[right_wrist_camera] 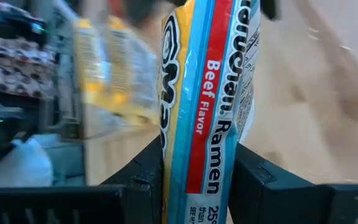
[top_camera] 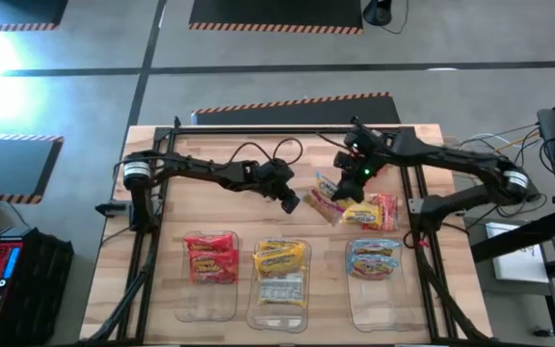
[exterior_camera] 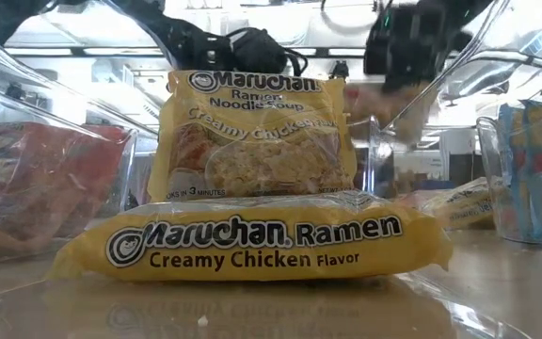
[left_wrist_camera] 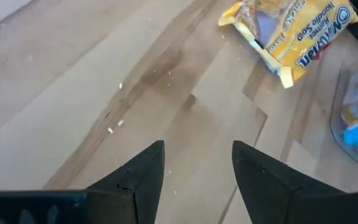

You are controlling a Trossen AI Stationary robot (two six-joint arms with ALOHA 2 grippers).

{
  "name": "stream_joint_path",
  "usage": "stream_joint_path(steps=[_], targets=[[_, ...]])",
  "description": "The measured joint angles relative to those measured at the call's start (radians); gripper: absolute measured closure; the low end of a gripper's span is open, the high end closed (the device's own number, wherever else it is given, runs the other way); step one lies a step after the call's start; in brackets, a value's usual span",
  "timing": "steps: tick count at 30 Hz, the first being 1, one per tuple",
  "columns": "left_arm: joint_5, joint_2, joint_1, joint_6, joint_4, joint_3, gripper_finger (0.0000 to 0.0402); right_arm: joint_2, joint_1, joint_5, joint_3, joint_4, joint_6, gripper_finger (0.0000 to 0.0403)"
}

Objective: Sort Maruchan noodles
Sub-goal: Put the blue noodle pack into the right transparent bin

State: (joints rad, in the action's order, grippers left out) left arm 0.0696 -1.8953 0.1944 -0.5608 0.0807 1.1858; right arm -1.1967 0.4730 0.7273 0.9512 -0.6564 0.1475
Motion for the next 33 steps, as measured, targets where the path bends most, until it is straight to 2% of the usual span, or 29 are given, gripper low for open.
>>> stream_joint_path(steps=[9,14,19,26,30,33], targets=[[0.000,0.001,0.000,-0.001,0.004,-0.039,0.0231,0.148,-0.331,-0.158,0.039,-0.039,0.310,0.0293],[0.000,0.001,0.000,0.019,0.001,-0.044,0.0231,0.161,-0.517,-0.243,0.043,-0.054,0.437,0.0293],[0.000,0.001,-0.002,0.056,0.004,-0.044,0.0231,0.154,-0.669,-0.253,0.042,-0.094,0.595,0.0292],[0.001,0.001,-0.002,0.081,0.011,-0.044,0.0231,0.154,-0.831,-0.256,0.042,-0.159,0.799,0.0291],[0.001,0.001,-0.002,0.070,0.012,-0.044,0.0231,0.146,-0.894,-0.257,0.042,-0.252,0.803,0.0290],[0.000,0.000,-0.002,0.052,0.011,-0.044,0.0231,0.146,-0.918,-0.272,0.042,-0.256,0.782,0.0291]])
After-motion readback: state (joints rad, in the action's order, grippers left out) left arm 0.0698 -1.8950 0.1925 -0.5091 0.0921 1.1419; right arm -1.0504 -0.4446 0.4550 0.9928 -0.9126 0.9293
